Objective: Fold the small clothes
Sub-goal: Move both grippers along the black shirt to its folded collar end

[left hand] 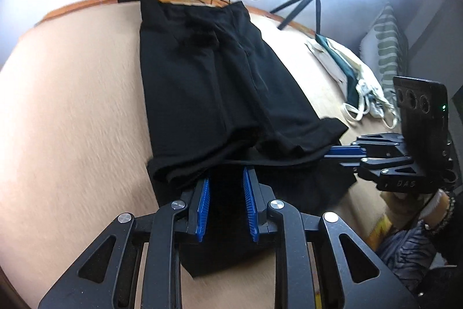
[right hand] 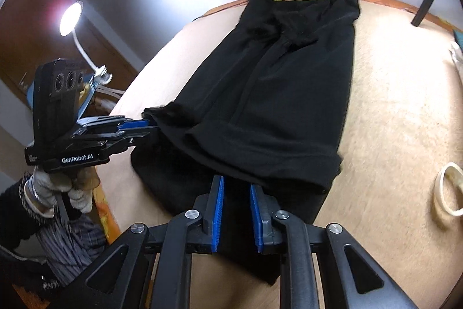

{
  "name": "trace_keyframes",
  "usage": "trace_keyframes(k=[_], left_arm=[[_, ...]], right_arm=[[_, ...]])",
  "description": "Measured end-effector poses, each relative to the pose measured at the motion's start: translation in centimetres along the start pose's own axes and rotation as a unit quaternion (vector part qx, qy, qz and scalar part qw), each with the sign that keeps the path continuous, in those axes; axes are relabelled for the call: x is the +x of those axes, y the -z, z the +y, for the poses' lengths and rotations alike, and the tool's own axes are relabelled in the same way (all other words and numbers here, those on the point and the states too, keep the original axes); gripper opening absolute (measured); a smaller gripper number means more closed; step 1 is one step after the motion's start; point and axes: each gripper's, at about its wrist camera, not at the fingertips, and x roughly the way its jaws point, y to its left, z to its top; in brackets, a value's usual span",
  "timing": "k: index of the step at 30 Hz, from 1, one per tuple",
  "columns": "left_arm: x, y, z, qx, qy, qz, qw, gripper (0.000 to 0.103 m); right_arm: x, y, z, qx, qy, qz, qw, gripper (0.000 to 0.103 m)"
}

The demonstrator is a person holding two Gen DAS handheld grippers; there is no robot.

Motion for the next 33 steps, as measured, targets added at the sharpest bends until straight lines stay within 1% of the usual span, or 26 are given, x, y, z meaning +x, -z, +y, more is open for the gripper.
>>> trace_keyframes(k=[6, 10, 14, 15, 18, 19, 22, 24, 27, 29, 30, 33], left_arm=[[0.7, -1.5, 0.9, 0.005, -0.018, -0.015, 0.9997, 0.020], [0.8, -2.0, 1.3, 0.009, -0.034, -0.023, 0.9991, 0.020], [0.5, -2.3, 2.0, 0.002, -0.051, -0.032, 0.9982, 0.020], [0.3, -2.4, 2.2, -0.001, -0.054, -0.036, 0.9979, 0.020], [-0.2, -2.8, 3.1, -0.016, -0.058, -0.045, 0.9972, 0.020], [-0.5, -3.1, 3.3, -0.021, -0.060, -0.050, 0.9967, 0.020], [-0.9, -3.7, 3.7, -0.026, -0.058, -0.057, 0.9964, 0.021], [-1.4, -4.2, 3.9, -0.028, -0.057, -0.066, 0.9958, 0.021], [-1.8, -5.1, 4.3, -0.038, -0.052, -0.075, 0.9951, 0.022], [-2.0, -5.8, 4.7, -0.040, -0.049, -0.083, 0.9946, 0.026], [-2.0, -6.2, 4.8, -0.039, -0.051, -0.085, 0.9943, 0.031], [-2.0, -7.4, 5.6, -0.036, -0.052, -0.088, 0.9941, 0.032]], right_arm=[[-0.8, -1.7, -2.0, 0.033, 0.021, -0.032, 0.999, 0.017], [-0.8, -2.4, -2.9, 0.038, 0.057, -0.033, 0.997, 0.018], [-0.9, -2.8, -3.8, 0.050, 0.073, -0.035, 0.995, 0.018], [-1.0, -2.9, -3.9, 0.050, 0.079, -0.038, 0.995, 0.020], [-1.8, -3.4, -4.4, 0.056, 0.079, -0.050, 0.994, 0.024], [-2.2, -3.6, -4.6, 0.059, 0.080, -0.056, 0.994, 0.024], [-3.0, -4.2, -5.0, 0.064, 0.075, -0.070, 0.993, 0.027], [-3.6, -4.4, -5.1, 0.066, 0.074, -0.082, 0.992, 0.037], [-4.5, -4.9, -5.4, 0.062, 0.078, -0.095, 0.991, 0.039], [-4.8, -5.2, -5.7, 0.065, 0.079, -0.100, 0.990, 0.039], [-5.0, -5.6, -6.0, 0.068, 0.076, -0.103, 0.989, 0.040], [-5.3, -6.9, -7.2, 0.078, 0.067, -0.108, 0.989, 0.040]])
